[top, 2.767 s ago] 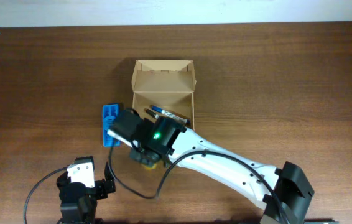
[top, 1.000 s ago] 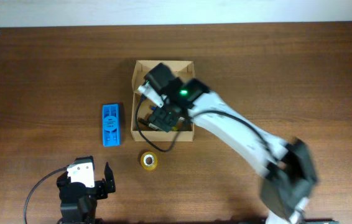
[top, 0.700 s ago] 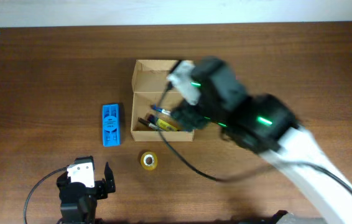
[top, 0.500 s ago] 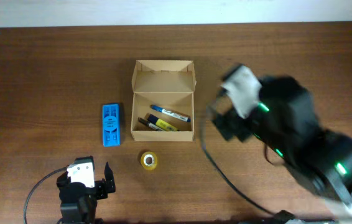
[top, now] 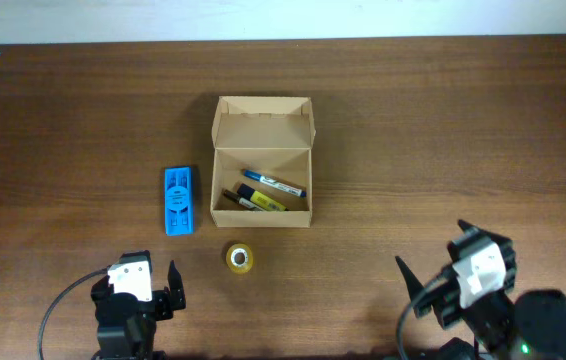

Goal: Pack container

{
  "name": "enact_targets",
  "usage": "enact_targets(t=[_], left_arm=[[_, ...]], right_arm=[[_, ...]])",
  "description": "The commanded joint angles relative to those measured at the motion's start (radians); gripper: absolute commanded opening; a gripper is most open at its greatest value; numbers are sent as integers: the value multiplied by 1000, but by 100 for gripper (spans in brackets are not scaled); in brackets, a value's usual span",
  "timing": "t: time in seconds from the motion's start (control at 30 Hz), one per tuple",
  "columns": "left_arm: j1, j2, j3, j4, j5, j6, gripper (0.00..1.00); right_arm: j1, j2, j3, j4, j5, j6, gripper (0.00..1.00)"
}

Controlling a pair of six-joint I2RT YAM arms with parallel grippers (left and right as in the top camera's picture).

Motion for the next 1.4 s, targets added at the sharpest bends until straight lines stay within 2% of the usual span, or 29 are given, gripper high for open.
enact_targets(t=[0.0, 0.73, 0.87, 1.03, 1.23, 1.3, 1.37], left_arm=[[-4, -5, -6, 0, -11, -13, 100], [-4, 15, 12, -9, -11, -13, 100], [-4, 120, 122, -15, -6, -14, 100], [-4, 306, 345, -15, 141, -13, 99], [-4, 504, 547, -16, 212, -14, 100], [-4, 595, 600, -15, 244, -14, 99], [-4, 761, 672, -15, 271, -14, 100]], right_arm=[[-7, -69, -40, 10, 12, 23, 99], [-7, -77, -40, 5, 12, 23, 99], [-7, -77, -40, 5, 12, 23, 99], [-7, -77, -40, 5, 12, 23, 99], [-7, -77, -40, 5, 12, 23, 99], [-7, -77, -40, 5, 12, 23, 99], [-7, -77, -40, 5, 12, 23, 99]])
